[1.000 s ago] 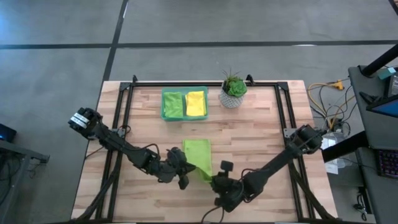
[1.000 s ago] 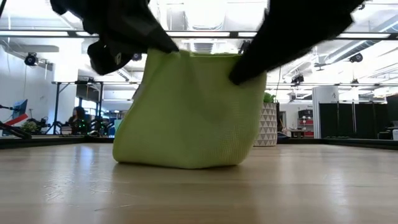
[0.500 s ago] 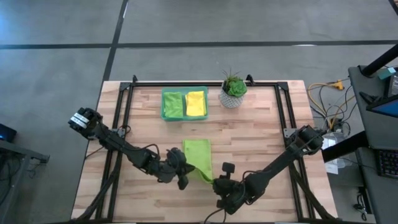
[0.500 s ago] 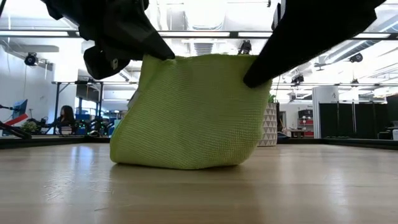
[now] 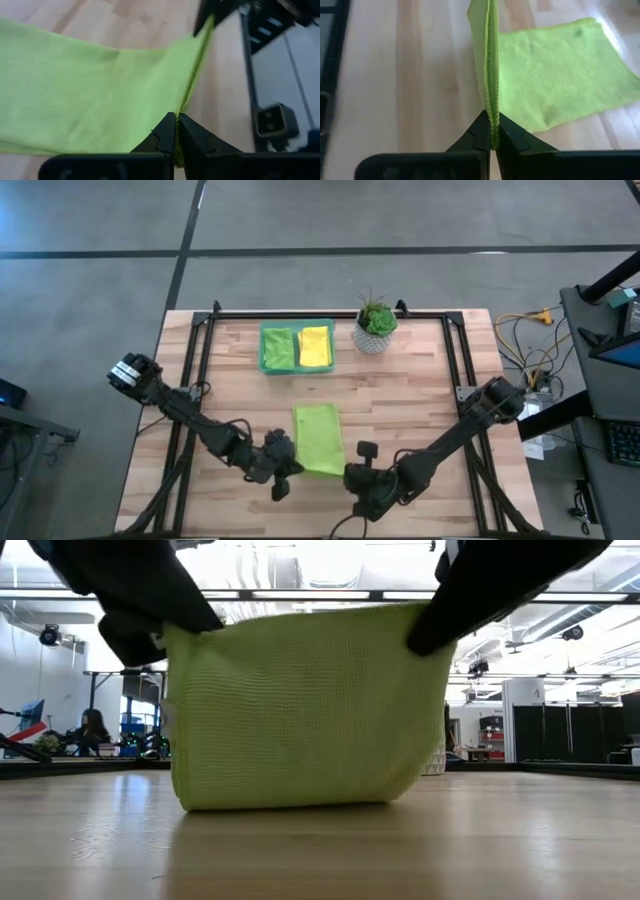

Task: Fold microfiber towels
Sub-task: Fold the light green microfiber towel

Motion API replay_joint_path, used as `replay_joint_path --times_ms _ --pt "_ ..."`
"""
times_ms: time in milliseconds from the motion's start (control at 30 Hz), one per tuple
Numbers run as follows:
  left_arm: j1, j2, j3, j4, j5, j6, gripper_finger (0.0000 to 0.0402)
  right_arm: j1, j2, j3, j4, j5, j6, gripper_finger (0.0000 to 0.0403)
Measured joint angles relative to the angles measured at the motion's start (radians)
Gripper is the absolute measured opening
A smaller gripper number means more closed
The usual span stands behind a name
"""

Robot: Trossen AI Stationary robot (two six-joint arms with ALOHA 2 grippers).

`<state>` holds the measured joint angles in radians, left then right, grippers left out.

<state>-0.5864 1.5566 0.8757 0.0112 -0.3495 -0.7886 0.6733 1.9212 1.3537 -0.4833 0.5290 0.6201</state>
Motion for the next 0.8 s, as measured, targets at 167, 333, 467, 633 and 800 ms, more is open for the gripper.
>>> replay_joint_path --times_ms 167,333,467,633,800 --pt "-0.015 -0.002 0.001 0.013 0.069 0.041 0.0 -0.021 -0.024 0.0 0.02 -0.09 -0.05 0.0009" --pt "-0.023 -0.002 0.001 -0.003 0.077 0.068 0.0 -0.069 -0.03 0.0 0.026 -0.156 -0.094 0.0009" --pt "-0.025 -0.005 0.0 -0.017 0.063 0.094 0.0 -0.109 -0.036 0.0 0.02 -0.186 -0.111 0.0009" --pt "-0.026 -0.04 0.0 -0.111 0.0 0.097 0.0 -0.153 -0.037 -0.001 0.02 -0.224 -0.157 0.0009" --pt "-0.026 -0.101 0.0 -0.236 -0.129 0.115 0.0 -0.191 -0.037 -0.001 0.025 -0.242 -0.184 0.0009"
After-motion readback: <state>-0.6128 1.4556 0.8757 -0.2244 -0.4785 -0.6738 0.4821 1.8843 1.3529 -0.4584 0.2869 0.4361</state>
